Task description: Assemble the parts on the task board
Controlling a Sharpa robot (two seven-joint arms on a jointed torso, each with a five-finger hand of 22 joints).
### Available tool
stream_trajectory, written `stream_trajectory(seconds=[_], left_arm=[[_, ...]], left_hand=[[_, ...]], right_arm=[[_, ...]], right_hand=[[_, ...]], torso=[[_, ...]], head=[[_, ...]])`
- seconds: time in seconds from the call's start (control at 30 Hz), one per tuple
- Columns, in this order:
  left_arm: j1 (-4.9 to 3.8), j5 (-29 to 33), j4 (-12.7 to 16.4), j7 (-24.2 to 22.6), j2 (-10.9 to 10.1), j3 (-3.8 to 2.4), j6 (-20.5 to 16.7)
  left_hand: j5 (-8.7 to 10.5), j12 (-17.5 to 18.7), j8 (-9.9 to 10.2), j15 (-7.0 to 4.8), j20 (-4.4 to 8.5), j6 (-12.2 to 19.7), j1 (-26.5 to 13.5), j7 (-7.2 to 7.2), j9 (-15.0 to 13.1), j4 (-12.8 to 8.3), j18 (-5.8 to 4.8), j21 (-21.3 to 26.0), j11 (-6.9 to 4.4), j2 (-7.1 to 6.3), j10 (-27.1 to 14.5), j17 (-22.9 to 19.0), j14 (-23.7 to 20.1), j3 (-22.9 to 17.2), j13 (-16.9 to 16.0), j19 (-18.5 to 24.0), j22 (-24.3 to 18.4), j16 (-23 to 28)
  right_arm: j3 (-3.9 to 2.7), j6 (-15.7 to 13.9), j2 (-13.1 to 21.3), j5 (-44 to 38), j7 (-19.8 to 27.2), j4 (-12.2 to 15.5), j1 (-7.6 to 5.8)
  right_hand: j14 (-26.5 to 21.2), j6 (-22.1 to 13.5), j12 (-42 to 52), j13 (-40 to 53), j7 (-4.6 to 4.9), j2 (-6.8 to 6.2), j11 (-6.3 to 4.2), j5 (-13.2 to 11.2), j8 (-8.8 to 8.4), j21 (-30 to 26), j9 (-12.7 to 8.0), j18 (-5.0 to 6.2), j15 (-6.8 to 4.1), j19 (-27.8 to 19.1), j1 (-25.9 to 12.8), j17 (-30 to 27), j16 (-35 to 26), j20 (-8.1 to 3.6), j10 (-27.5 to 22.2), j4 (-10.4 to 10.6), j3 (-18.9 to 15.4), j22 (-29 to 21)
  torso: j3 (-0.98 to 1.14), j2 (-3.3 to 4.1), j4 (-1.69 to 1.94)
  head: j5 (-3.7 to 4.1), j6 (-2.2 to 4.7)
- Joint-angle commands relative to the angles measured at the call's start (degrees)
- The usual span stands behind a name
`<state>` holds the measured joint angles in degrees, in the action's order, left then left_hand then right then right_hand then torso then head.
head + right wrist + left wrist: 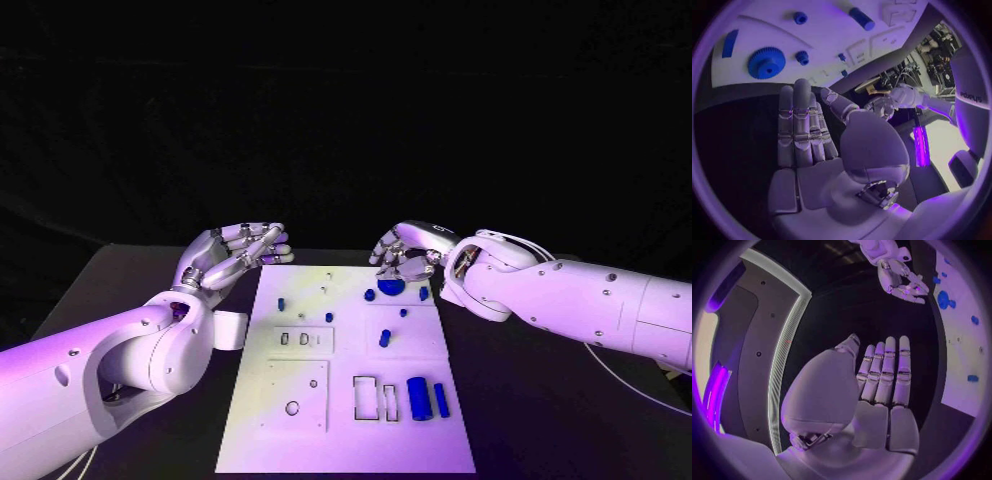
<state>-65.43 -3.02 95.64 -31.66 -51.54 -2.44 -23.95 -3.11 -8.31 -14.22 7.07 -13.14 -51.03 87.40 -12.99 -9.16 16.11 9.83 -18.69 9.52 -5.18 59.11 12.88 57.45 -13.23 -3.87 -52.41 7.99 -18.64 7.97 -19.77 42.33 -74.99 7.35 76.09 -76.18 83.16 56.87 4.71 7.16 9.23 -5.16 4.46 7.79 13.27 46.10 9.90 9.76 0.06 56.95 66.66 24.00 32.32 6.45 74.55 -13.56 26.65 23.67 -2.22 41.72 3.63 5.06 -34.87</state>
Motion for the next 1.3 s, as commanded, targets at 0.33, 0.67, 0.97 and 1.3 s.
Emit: stream_trajectory(seconds=[0.33,0.67,0.97,1.3], left_arm=[[-0.06,0.3,1.7,0.8,-0.7,-0.29,2.2],[-0.06,0.7,1.9,1.3,-0.9,-0.33,2.5],[-0.06,0.8,1.9,1.7,-1.1,-0.35,2.6],[-0.06,0.8,1.8,2.2,-1.2,-0.35,2.7]], left_hand=[[0.15,0.8,-0.2,-0.07,-0.12,-0.3,-0.4,-0.10,0.0,0.2,0.71,-0.2,0.25,-0.80,0.5,0.2,0.5,-0.3,0.0,-0.5,-0.2,-0.2],[0.15,0.8,-0.2,-0.06,-0.11,-0.3,-0.5,-0.12,0.0,0.2,0.70,-0.2,0.26,-0.83,0.5,0.2,0.5,-0.3,0.0,-0.5,-0.2,-0.2],[0.15,0.9,-0.1,-0.03,-0.12,-0.2,-0.7,-0.18,0.1,0.2,0.69,-0.2,0.31,-0.92,0.5,0.3,0.5,-0.2,0.1,-0.5,-0.2,-0.1],[0.15,1.0,-0.1,-0.01,-0.12,-0.2,-0.8,-0.22,0.1,0.2,0.68,-0.2,0.33,-0.95,0.5,0.3,0.5,-0.2,0.1,-0.5,-0.3,-0.1]], right_arm=[[-0.06,6.8,-1.1,-14.8,-8.7,0.3,0.03],[-0.06,8.8,-1.5,-16.7,-9.7,0.5,0.17],[-0.06,8.9,-2.0,-17.0,-9.5,0.6,0.28],[-0.06,8.6,-2.2,-17.0,-9.5,0.7,0.35]], right_hand=[[1.5,-1.9,2.0,3.9,0.80,-2.97,1.23,0.7,0.03,12.1,2.1,-0.82,0.91,6.8,0.2,25.9,28.5,-0.10,-7.1,3.9,1.3,14.1],[1.9,-2.2,3.0,4.4,0.99,-3.72,1.55,2.5,0.64,18.3,3.1,-1.95,1.26,10.2,0.7,33.4,36.3,0.22,-9.5,5.1,2.4,22.8],[1.9,-2.3,2.5,3.6,1.12,-3.50,1.87,3.7,0.83,20.0,3.6,-2.25,1.57,10.9,1.3,35.0,38.2,0.42,-11.3,5.6,3.8,25.3],[2.3,-1.6,2.7,2.8,0.84,-3.15,1.73,3.8,1.46,23.1,4.2,-2.88,1.48,12.8,1.8,37.8,41.0,0.52,-10.7,6.1,5.5,29.9]], torso=[[-0.42,2.17,0.89],[-0.50,2.72,1.03],[-0.60,3.23,1.08],[-0.74,3.67,1.21]], head=[[0.84,0.44],[0.80,0.59],[0.84,1.16],[0.86,1.33]])
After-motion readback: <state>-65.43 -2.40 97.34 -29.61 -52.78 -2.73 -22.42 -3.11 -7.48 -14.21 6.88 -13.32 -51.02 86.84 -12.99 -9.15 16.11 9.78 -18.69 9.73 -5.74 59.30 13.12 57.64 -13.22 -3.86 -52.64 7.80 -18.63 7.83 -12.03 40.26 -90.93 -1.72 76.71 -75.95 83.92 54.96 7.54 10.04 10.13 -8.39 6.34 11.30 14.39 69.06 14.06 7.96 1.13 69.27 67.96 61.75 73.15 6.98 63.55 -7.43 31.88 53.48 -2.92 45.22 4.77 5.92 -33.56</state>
